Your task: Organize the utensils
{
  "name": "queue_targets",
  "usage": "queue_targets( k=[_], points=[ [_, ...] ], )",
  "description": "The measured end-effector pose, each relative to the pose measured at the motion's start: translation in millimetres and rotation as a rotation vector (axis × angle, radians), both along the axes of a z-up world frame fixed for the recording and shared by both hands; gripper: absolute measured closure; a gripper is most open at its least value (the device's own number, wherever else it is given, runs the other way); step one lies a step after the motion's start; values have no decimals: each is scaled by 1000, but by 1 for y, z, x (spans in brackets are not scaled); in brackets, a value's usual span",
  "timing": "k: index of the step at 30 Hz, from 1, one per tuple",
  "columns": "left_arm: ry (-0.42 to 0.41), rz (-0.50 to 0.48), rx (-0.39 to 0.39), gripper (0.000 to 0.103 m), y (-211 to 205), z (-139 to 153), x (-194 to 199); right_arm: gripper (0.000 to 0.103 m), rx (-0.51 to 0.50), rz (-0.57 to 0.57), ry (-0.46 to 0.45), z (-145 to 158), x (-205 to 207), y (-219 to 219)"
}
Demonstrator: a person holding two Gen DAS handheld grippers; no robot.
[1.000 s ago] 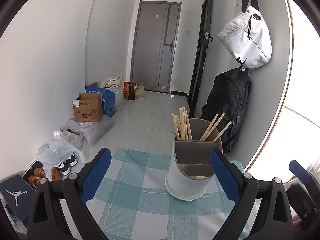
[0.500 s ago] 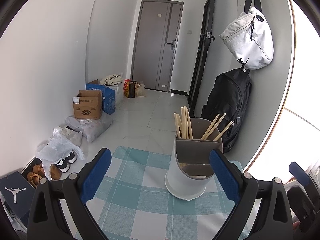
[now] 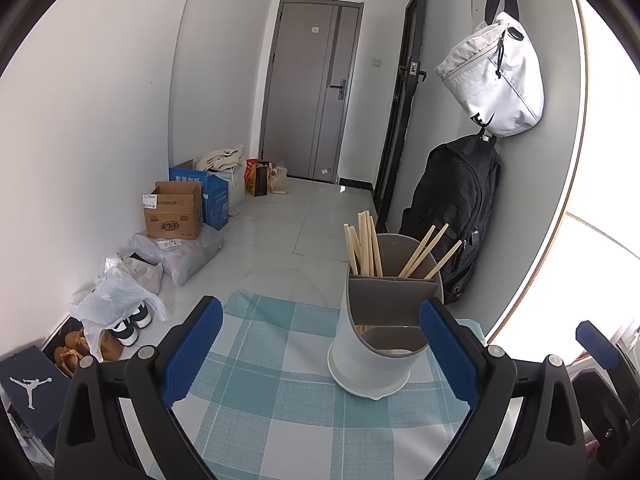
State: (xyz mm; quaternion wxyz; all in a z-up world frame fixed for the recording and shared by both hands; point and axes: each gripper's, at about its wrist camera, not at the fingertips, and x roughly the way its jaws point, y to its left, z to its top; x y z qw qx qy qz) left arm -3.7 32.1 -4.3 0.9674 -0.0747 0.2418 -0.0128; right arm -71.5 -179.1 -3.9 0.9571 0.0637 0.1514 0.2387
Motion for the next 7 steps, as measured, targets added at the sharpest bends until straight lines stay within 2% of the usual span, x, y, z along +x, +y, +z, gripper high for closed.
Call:
queue_targets(
  k=[7],
  points=[
    [-7, 3, 0, 7, 0, 1, 0, 0, -1, -3, 6, -1, 2, -1]
  ],
)
